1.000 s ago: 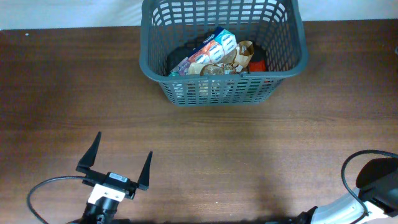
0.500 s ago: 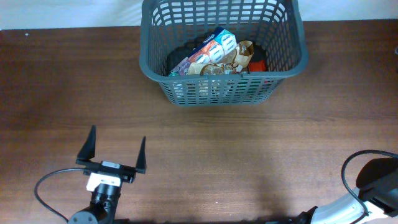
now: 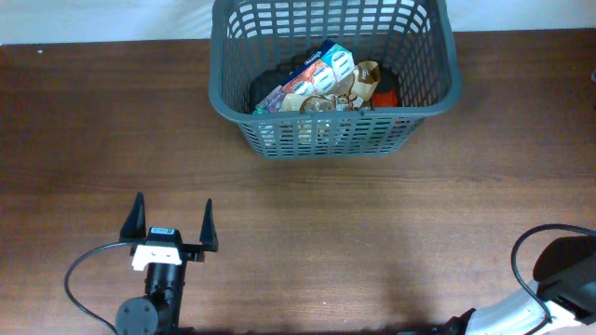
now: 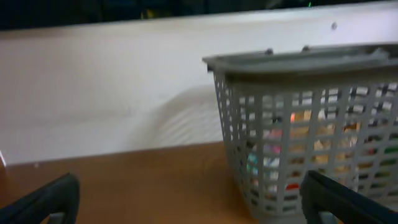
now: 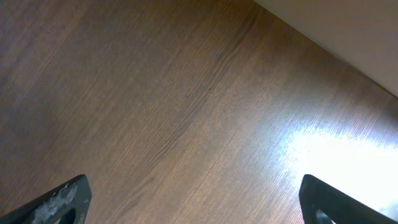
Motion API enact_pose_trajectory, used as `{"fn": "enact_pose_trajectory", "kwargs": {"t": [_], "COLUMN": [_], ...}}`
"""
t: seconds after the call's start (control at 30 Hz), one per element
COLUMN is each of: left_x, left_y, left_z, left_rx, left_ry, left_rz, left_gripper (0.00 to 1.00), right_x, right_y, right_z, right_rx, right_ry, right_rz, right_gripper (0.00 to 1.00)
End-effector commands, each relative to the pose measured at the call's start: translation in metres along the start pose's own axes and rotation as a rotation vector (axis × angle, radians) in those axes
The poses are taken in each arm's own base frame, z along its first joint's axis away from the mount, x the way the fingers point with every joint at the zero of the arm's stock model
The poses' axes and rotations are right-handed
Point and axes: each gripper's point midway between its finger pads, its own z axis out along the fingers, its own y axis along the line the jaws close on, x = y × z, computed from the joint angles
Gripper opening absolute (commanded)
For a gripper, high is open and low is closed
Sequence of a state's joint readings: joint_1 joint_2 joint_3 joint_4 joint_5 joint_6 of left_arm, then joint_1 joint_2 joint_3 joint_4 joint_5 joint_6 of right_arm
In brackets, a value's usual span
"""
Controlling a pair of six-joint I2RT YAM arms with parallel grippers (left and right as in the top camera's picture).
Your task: Pack container
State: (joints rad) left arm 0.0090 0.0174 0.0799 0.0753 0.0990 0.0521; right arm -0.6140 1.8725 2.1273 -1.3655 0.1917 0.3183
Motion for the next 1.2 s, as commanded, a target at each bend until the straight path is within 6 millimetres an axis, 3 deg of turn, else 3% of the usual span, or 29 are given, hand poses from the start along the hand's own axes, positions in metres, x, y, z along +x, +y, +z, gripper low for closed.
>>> {"fn": "enact_pose_trajectory", "kwargs": {"t": [0.0,0.23,0.37,1.17], "left_x": [0.019,0.044,0.069,0.069], "left_y": [0.003,0.001,0.001,0.001], "left_z": [0.000,0.000,-0.005,-0.005], "left_rx": [-0.016,-0.013,-0.014,-0.016], "left_ry": [0.032,0.115,0.218,0.217], "left_rz": [0.003,-0.005,-0.014,-0.014], "left_gripper": [0.99,0.99,0.99,0.99], "right_x": [0.000,0.000,0.000,0.000], "right_y": [-0.001,-0.001,-0.001,-0.001], "right_z": [-0.007,-0.007,-0.007,-0.007], "right_rx": [-0.006,-0.006,-0.006,-0.006], "right_ry": [-0.013,-0.013,-0.013,-0.013], "right_rz": [0.016,0.016,0.016,0.016], "right_gripper": [0.99,0.99,0.99,0.99]}}
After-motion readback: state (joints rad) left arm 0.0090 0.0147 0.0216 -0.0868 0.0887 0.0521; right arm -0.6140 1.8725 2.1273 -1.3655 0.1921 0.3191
